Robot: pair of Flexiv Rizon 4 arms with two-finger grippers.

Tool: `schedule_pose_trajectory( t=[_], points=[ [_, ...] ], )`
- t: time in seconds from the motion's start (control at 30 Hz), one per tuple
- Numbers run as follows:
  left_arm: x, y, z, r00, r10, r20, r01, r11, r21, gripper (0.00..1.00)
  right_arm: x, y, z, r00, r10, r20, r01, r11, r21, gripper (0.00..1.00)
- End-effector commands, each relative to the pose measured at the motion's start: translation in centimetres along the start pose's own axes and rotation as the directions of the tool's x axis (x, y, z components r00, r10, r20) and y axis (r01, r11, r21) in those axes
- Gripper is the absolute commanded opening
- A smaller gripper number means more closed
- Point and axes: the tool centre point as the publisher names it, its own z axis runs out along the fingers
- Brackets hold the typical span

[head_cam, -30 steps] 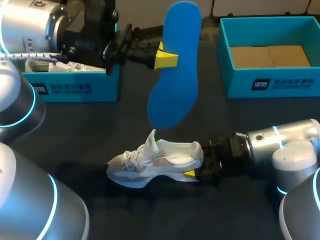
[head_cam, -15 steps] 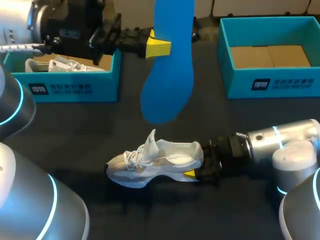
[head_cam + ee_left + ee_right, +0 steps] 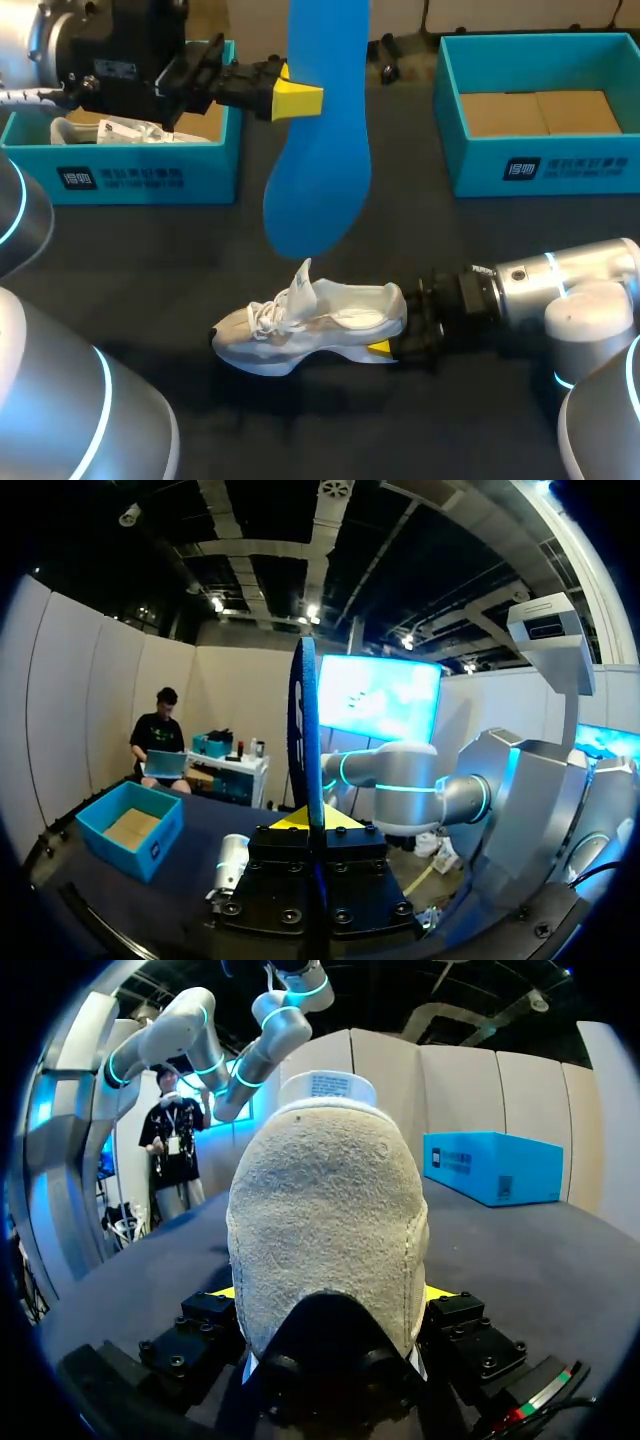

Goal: Take the shoe out of the shoebox, open the shoe tongue, remove and reinsert the insole, then place the shoe into the shoebox

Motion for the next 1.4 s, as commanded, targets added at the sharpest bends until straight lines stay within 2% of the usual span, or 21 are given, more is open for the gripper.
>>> schedule_pose_trajectory(
  t=[0.03,0.07,0.23,0.43,0.7,0.8,0.83,0.93,1.07,1.13,1.23,1.4],
  points=[
    [-0.1,0.0,0.1,1.0,0.001,-0.001,-0.001,1.0,-0.002,0.0,0.0,0.1,0.1,1.0,0.002,-0.007,-0.002,1.0,0.021,0.59],
    [-0.1,0.0,0.1,1.0,0.001,-0.001,-0.001,1.0,-0.002,0.0,0.0,0.1,0.0,1.0,0.011,-0.01,-0.01,0.999,0.036,1.0],
    [-0.1,0.0,0.1,1.0,0.001,-0.001,-0.001,1.0,-0.002,0.0,0.1,0.7,-0.4,1.0,-0.002,-0.002,0.002,0.999,0.052,1.0],
    [-0.1,0.0,0.1,1.0,0.001,-0.001,-0.001,1.0,-0.002,0.0,0.2,1.7,-1.3,1.0,-0.006,0.003,0.006,0.991,0.137,1.0],
    [-0.1,0.0,0.1,1.0,0.001,-0.001,-0.001,1.0,-0.002,0.0,0.2,1.4,-2.8,1.0,0.003,-0.005,-0.002,0.984,0.18,1.0],
    [-0.1,0.0,0.1,1.0,0.001,-0.001,-0.001,1.0,-0.002,0.0,0.1,1.4,-3.3,1.0,0.002,-0.005,-0.001,0.977,0.214,1.0],
    [-0.1,0.0,0.1,1.0,0.001,-0.001,-0.001,1.0,-0.002,0.0,0.2,1.7,-3.6,1.0,0.005,-0.006,-0.003,0.966,0.259,1.0],
    [-0.1,0.0,0.1,1.0,0.001,-0.001,-0.001,1.0,-0.002,0.0,0.2,2.2,-4.1,1.0,-0.011,-0.014,0.015,0.951,0.31,1.0],
    [-0.1,0.0,0.1,1.0,0.001,-0.001,-0.001,1.0,-0.002,0.0,0.1,3.3,-4.8,0.999,0.033,-0.017,-0.021,0.893,0.449,1.0],
    [-0.1,0.0,0.1,1.0,0.001,-0.001,-0.001,1.0,-0.002,0.0,0.1,4.1,-5.0,0.998,0.064,-0.001,-0.054,0.847,0.529,1.0],
    [-0.1,0.0,0.1,1.0,0.001,-0.001,-0.001,1.0,-0.002,0.0,0.3,5.3,-5.1,0.993,0.112,0.046,-0.114,0.743,0.659,1.0],
    [-0.1,0.0,0.1,1.0,0.001,-0.001,-0.001,1.0,-0.002,0.0,0.6,6.1,-5.1,0.99,0.121,0.074,-0.135,0.65,0.747,1.0]
  ],
)
